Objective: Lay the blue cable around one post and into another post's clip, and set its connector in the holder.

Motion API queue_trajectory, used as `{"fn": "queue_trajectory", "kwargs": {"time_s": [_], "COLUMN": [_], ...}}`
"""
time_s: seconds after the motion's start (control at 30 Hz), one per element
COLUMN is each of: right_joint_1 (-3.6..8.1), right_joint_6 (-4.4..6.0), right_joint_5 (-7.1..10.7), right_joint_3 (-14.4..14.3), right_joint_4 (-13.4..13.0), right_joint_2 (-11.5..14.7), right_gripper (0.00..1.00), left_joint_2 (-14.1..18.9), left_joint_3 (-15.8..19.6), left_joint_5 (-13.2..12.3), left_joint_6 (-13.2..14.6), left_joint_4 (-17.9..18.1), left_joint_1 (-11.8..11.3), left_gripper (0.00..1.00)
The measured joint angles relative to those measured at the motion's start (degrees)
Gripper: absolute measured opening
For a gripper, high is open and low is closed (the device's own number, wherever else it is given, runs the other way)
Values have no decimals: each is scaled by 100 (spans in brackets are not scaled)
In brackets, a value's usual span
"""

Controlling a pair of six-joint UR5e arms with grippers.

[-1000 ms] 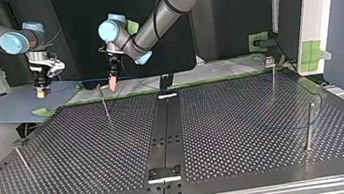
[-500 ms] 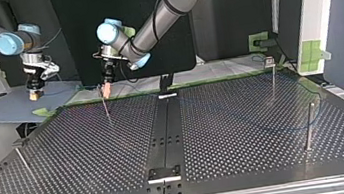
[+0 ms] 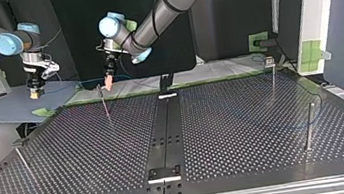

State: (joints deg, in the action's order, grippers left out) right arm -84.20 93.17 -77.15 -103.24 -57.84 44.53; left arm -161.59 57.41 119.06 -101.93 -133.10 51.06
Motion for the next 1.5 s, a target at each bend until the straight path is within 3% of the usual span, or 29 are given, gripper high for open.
{"fn": "queue_trajectory", "kwargs": {"time_s": [0.57, 1.2, 1.5], "right_joint_1": [-109, -132, -136], "right_joint_6": [-158, -164, -136], "right_joint_5": [-3, 5, 18], "right_joint_3": [-7, -9, -7], "right_joint_4": [72, 58, -51], "right_joint_2": [-39, -131, -239], "right_gripper": [0, 0, 0], "left_joint_2": [-6, -75, -76], "left_joint_3": [92, 134, -4], "left_joint_5": [-153, -285, -417], "left_joint_6": [25, -123, -195], "left_joint_4": [3, -63, -149], "left_joint_1": [-29, -283, -404], "left_gripper": [0, 0, 0]}}
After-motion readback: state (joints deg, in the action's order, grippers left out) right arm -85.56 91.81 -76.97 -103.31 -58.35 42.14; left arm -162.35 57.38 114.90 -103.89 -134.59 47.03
